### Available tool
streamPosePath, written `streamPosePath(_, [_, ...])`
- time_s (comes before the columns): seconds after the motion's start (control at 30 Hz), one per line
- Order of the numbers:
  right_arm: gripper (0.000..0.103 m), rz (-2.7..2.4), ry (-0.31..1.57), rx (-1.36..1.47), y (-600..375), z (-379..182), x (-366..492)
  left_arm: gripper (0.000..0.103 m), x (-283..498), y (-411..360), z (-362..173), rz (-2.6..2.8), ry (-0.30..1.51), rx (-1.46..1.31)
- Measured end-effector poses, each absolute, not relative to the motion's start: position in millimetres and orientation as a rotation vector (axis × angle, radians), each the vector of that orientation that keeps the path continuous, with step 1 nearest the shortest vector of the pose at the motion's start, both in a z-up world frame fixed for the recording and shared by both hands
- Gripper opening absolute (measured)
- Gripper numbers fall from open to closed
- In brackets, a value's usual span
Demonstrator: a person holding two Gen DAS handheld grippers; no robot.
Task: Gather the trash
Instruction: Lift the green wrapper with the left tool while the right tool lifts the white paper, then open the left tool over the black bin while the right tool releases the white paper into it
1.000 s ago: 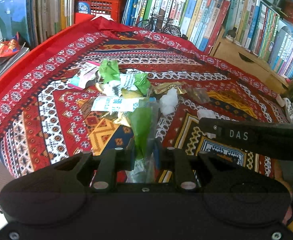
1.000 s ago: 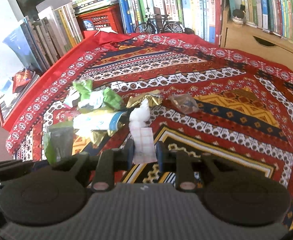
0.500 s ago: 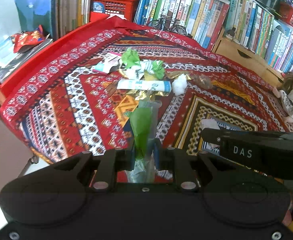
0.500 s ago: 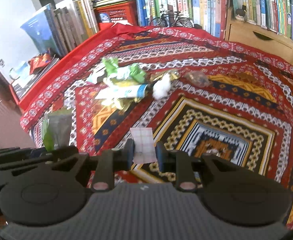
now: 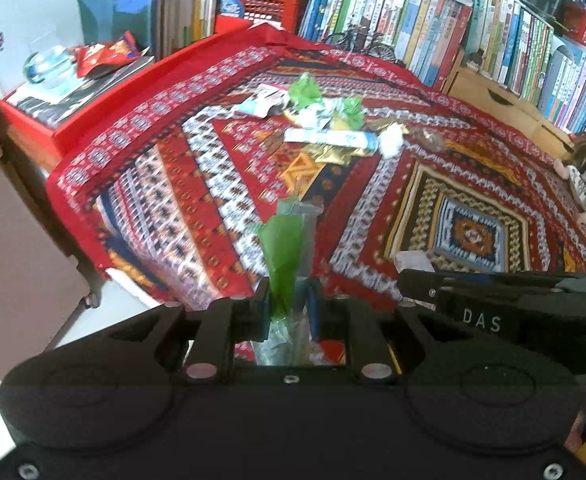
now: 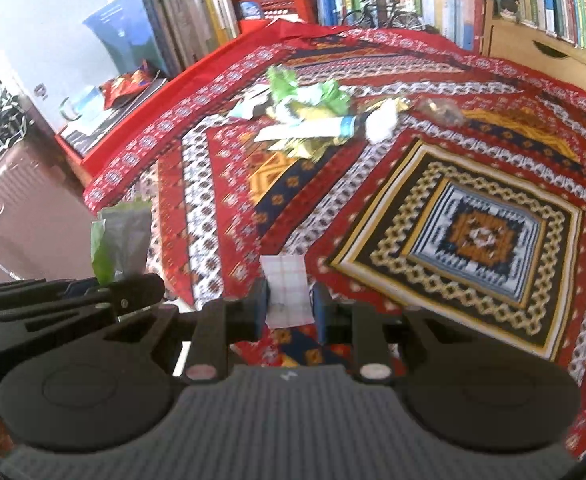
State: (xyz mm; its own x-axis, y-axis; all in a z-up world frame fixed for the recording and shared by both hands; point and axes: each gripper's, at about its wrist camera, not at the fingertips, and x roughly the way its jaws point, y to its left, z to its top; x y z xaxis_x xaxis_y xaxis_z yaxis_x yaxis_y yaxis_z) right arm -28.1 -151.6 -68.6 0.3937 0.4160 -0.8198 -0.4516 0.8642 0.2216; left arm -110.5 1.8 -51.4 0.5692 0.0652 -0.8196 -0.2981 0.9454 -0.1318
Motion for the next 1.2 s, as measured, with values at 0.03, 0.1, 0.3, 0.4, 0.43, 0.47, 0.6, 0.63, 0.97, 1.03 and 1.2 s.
streamPosePath(0.03, [0.029, 0.554, 1.031, -0.039, -150, -70, -32, 0.017, -117, 4, -53, 0.223, 0.949, -0.27])
streamPosePath(0.1, [0.029, 0.56, 1.041, -0.042, -147, -74, -41, 0.017, -128, 8, -57, 0.222, 0.967, -0.265])
streamPosePath(0.3, [0.029, 0.577, 1.076, -0.052, -138, -88, -69, 0.017, -165, 20, -72, 0.259, 1.003, -0.277])
streamPosePath(0.4, [0.029, 0.59, 1.095, -0.061, -133, -97, -82, 0.017, -181, 25, -81, 0.275, 1.023, -0.292])
streamPosePath(0.43, [0.029, 0.594, 1.102, -0.065, -132, -100, -85, 0.017, -187, 27, -85, 0.28, 1.03, -0.3])
streamPosePath(0.47, [0.029, 0.598, 1.11, -0.067, -131, -104, -89, 0.017, -191, 29, -89, 0.285, 1.038, -0.311])
streamPosePath(0.6, [0.029, 0.618, 1.153, -0.069, -126, -121, -102, 0.017, -210, 36, -106, 0.307, 1.077, -0.349])
streamPosePath(0.63, [0.029, 0.622, 1.163, -0.07, -124, -125, -104, 0.017, -214, 37, -111, 0.311, 1.088, -0.358])
streamPosePath(0.97, [0.029, 0.662, 1.244, -0.115, -106, -165, -118, 0.017, -231, 45, -157, 0.329, 1.163, -0.418])
streamPosePath(1.03, [0.029, 0.662, 1.259, -0.126, -100, -174, -118, 0.017, -229, 48, -168, 0.33, 1.172, -0.434])
streamPosePath(1.2, [0.029, 0.664, 1.284, -0.137, -92, -192, -116, 0.017, -221, 53, -192, 0.338, 1.198, -0.441])
